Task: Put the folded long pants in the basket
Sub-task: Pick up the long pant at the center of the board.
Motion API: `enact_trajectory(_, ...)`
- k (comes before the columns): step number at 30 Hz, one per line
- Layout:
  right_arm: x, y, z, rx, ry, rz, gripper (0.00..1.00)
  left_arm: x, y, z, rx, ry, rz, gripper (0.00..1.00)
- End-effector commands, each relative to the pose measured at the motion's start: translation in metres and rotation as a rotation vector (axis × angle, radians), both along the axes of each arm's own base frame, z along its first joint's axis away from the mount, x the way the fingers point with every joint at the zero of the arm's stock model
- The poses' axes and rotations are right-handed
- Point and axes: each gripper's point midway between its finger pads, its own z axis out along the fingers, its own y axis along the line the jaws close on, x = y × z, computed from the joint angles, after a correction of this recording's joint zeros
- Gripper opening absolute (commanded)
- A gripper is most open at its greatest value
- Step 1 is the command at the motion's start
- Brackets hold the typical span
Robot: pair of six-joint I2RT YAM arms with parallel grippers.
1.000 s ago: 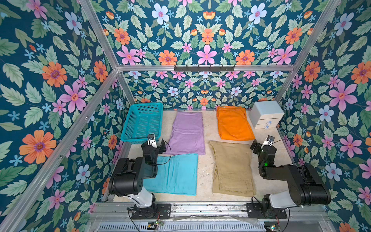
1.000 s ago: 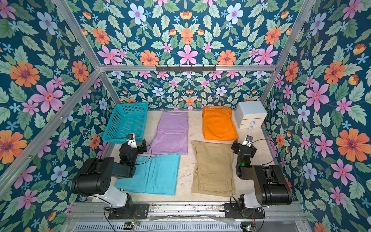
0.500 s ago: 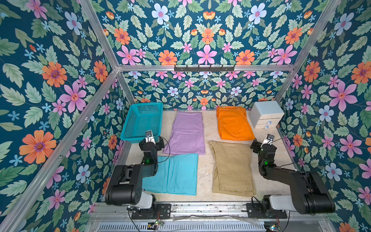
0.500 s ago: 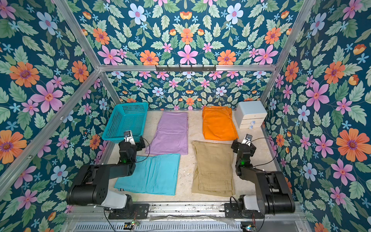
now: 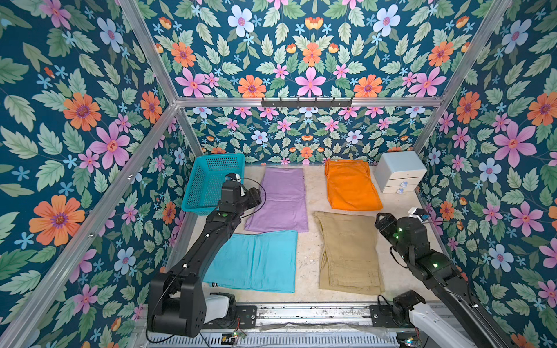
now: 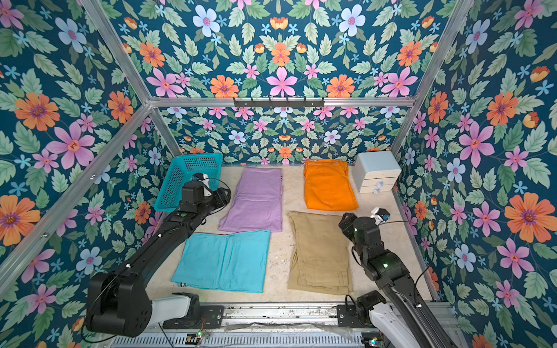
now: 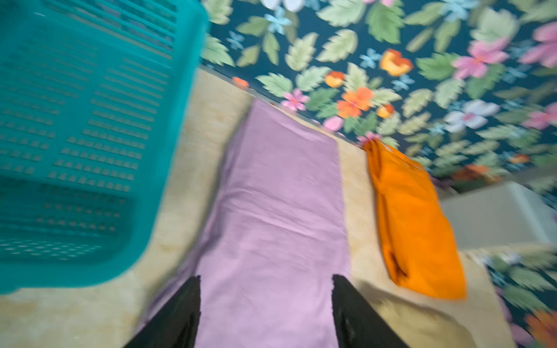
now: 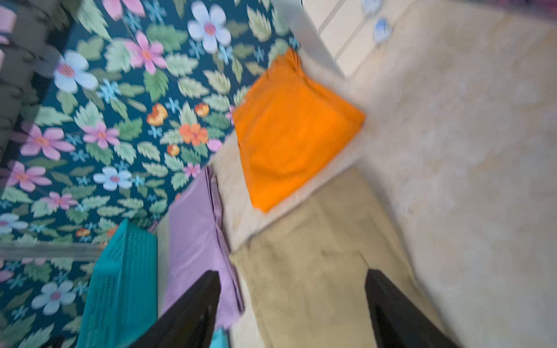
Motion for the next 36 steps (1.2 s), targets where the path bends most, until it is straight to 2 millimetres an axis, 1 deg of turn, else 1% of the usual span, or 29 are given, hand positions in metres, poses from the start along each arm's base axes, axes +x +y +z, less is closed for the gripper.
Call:
enact_trajectory(1,-0.060,0.006,-0.056,0.082,0.311,-0.044,0.81,-0.035,-0.033,-0.013,-0.044,0.168,-0.199,0.76)
enact_trajectory(2,-0.070,0.012,-0.064,0.093,0.351,-0.032,0.81,-0.041,-0.038,-0.015,-0.034,0.205,-0.235,0.78)
enact_trajectory(3,-0.080,0.019,-0.070,0.094,0.384,-0.012,0.81,-0.048,-0.041,-0.017,-0.010,0.233,-0.264,0.83)
enact_trajectory(6,-0.102,0.026,-0.084,0.024,0.467,0.019,0.82,-0.061,-0.041,-0.025,0.050,0.283,-0.305,0.91)
enact_trajectory(8,-0.117,0.029,-0.089,-0.015,0.537,0.004,0.83,-0.070,-0.045,-0.032,0.058,0.318,-0.349,0.91)
enact_trajectory(9,-0.122,0.037,-0.089,-0.017,0.558,0.012,0.83,-0.074,-0.047,-0.035,0.062,0.330,-0.371,0.90)
enact_trajectory(12,-0.127,0.058,-0.085,-0.009,0.555,-0.010,0.85,-0.080,-0.046,-0.040,0.081,0.332,-0.392,0.90)
enact_trajectory(13,-0.129,0.065,-0.087,-0.004,0.561,-0.018,0.85,-0.081,-0.045,-0.040,0.084,0.329,-0.394,0.90)
enact_trajectory(15,-0.134,0.073,-0.097,0.007,0.608,-0.076,0.86,-0.082,-0.046,-0.040,0.084,0.322,-0.399,0.90)
enact_trajectory(21,-0.142,0.093,-0.116,0.071,0.607,-0.138,0.87,-0.082,-0.049,-0.045,0.079,0.334,-0.418,0.90)
enact_trajectory(23,-0.147,0.097,-0.127,0.088,0.623,-0.150,0.87,-0.082,-0.049,-0.045,0.082,0.333,-0.419,0.90)
enact_trajectory(26,-0.150,0.097,-0.139,0.123,0.625,-0.199,0.86,-0.081,-0.050,-0.045,0.081,0.332,-0.429,0.89)
enact_trajectory(31,-0.145,0.091,-0.147,0.150,0.590,-0.239,0.86,-0.083,-0.052,-0.047,0.088,0.333,-0.440,0.88)
enact_trajectory(34,-0.147,0.086,-0.159,0.165,0.601,-0.263,0.85,-0.083,-0.053,-0.049,0.094,0.337,-0.440,0.88)
enact_trajectory(36,-0.150,0.081,-0.168,0.173,0.612,-0.289,0.82,-0.083,-0.052,-0.051,0.098,0.341,-0.437,0.88)
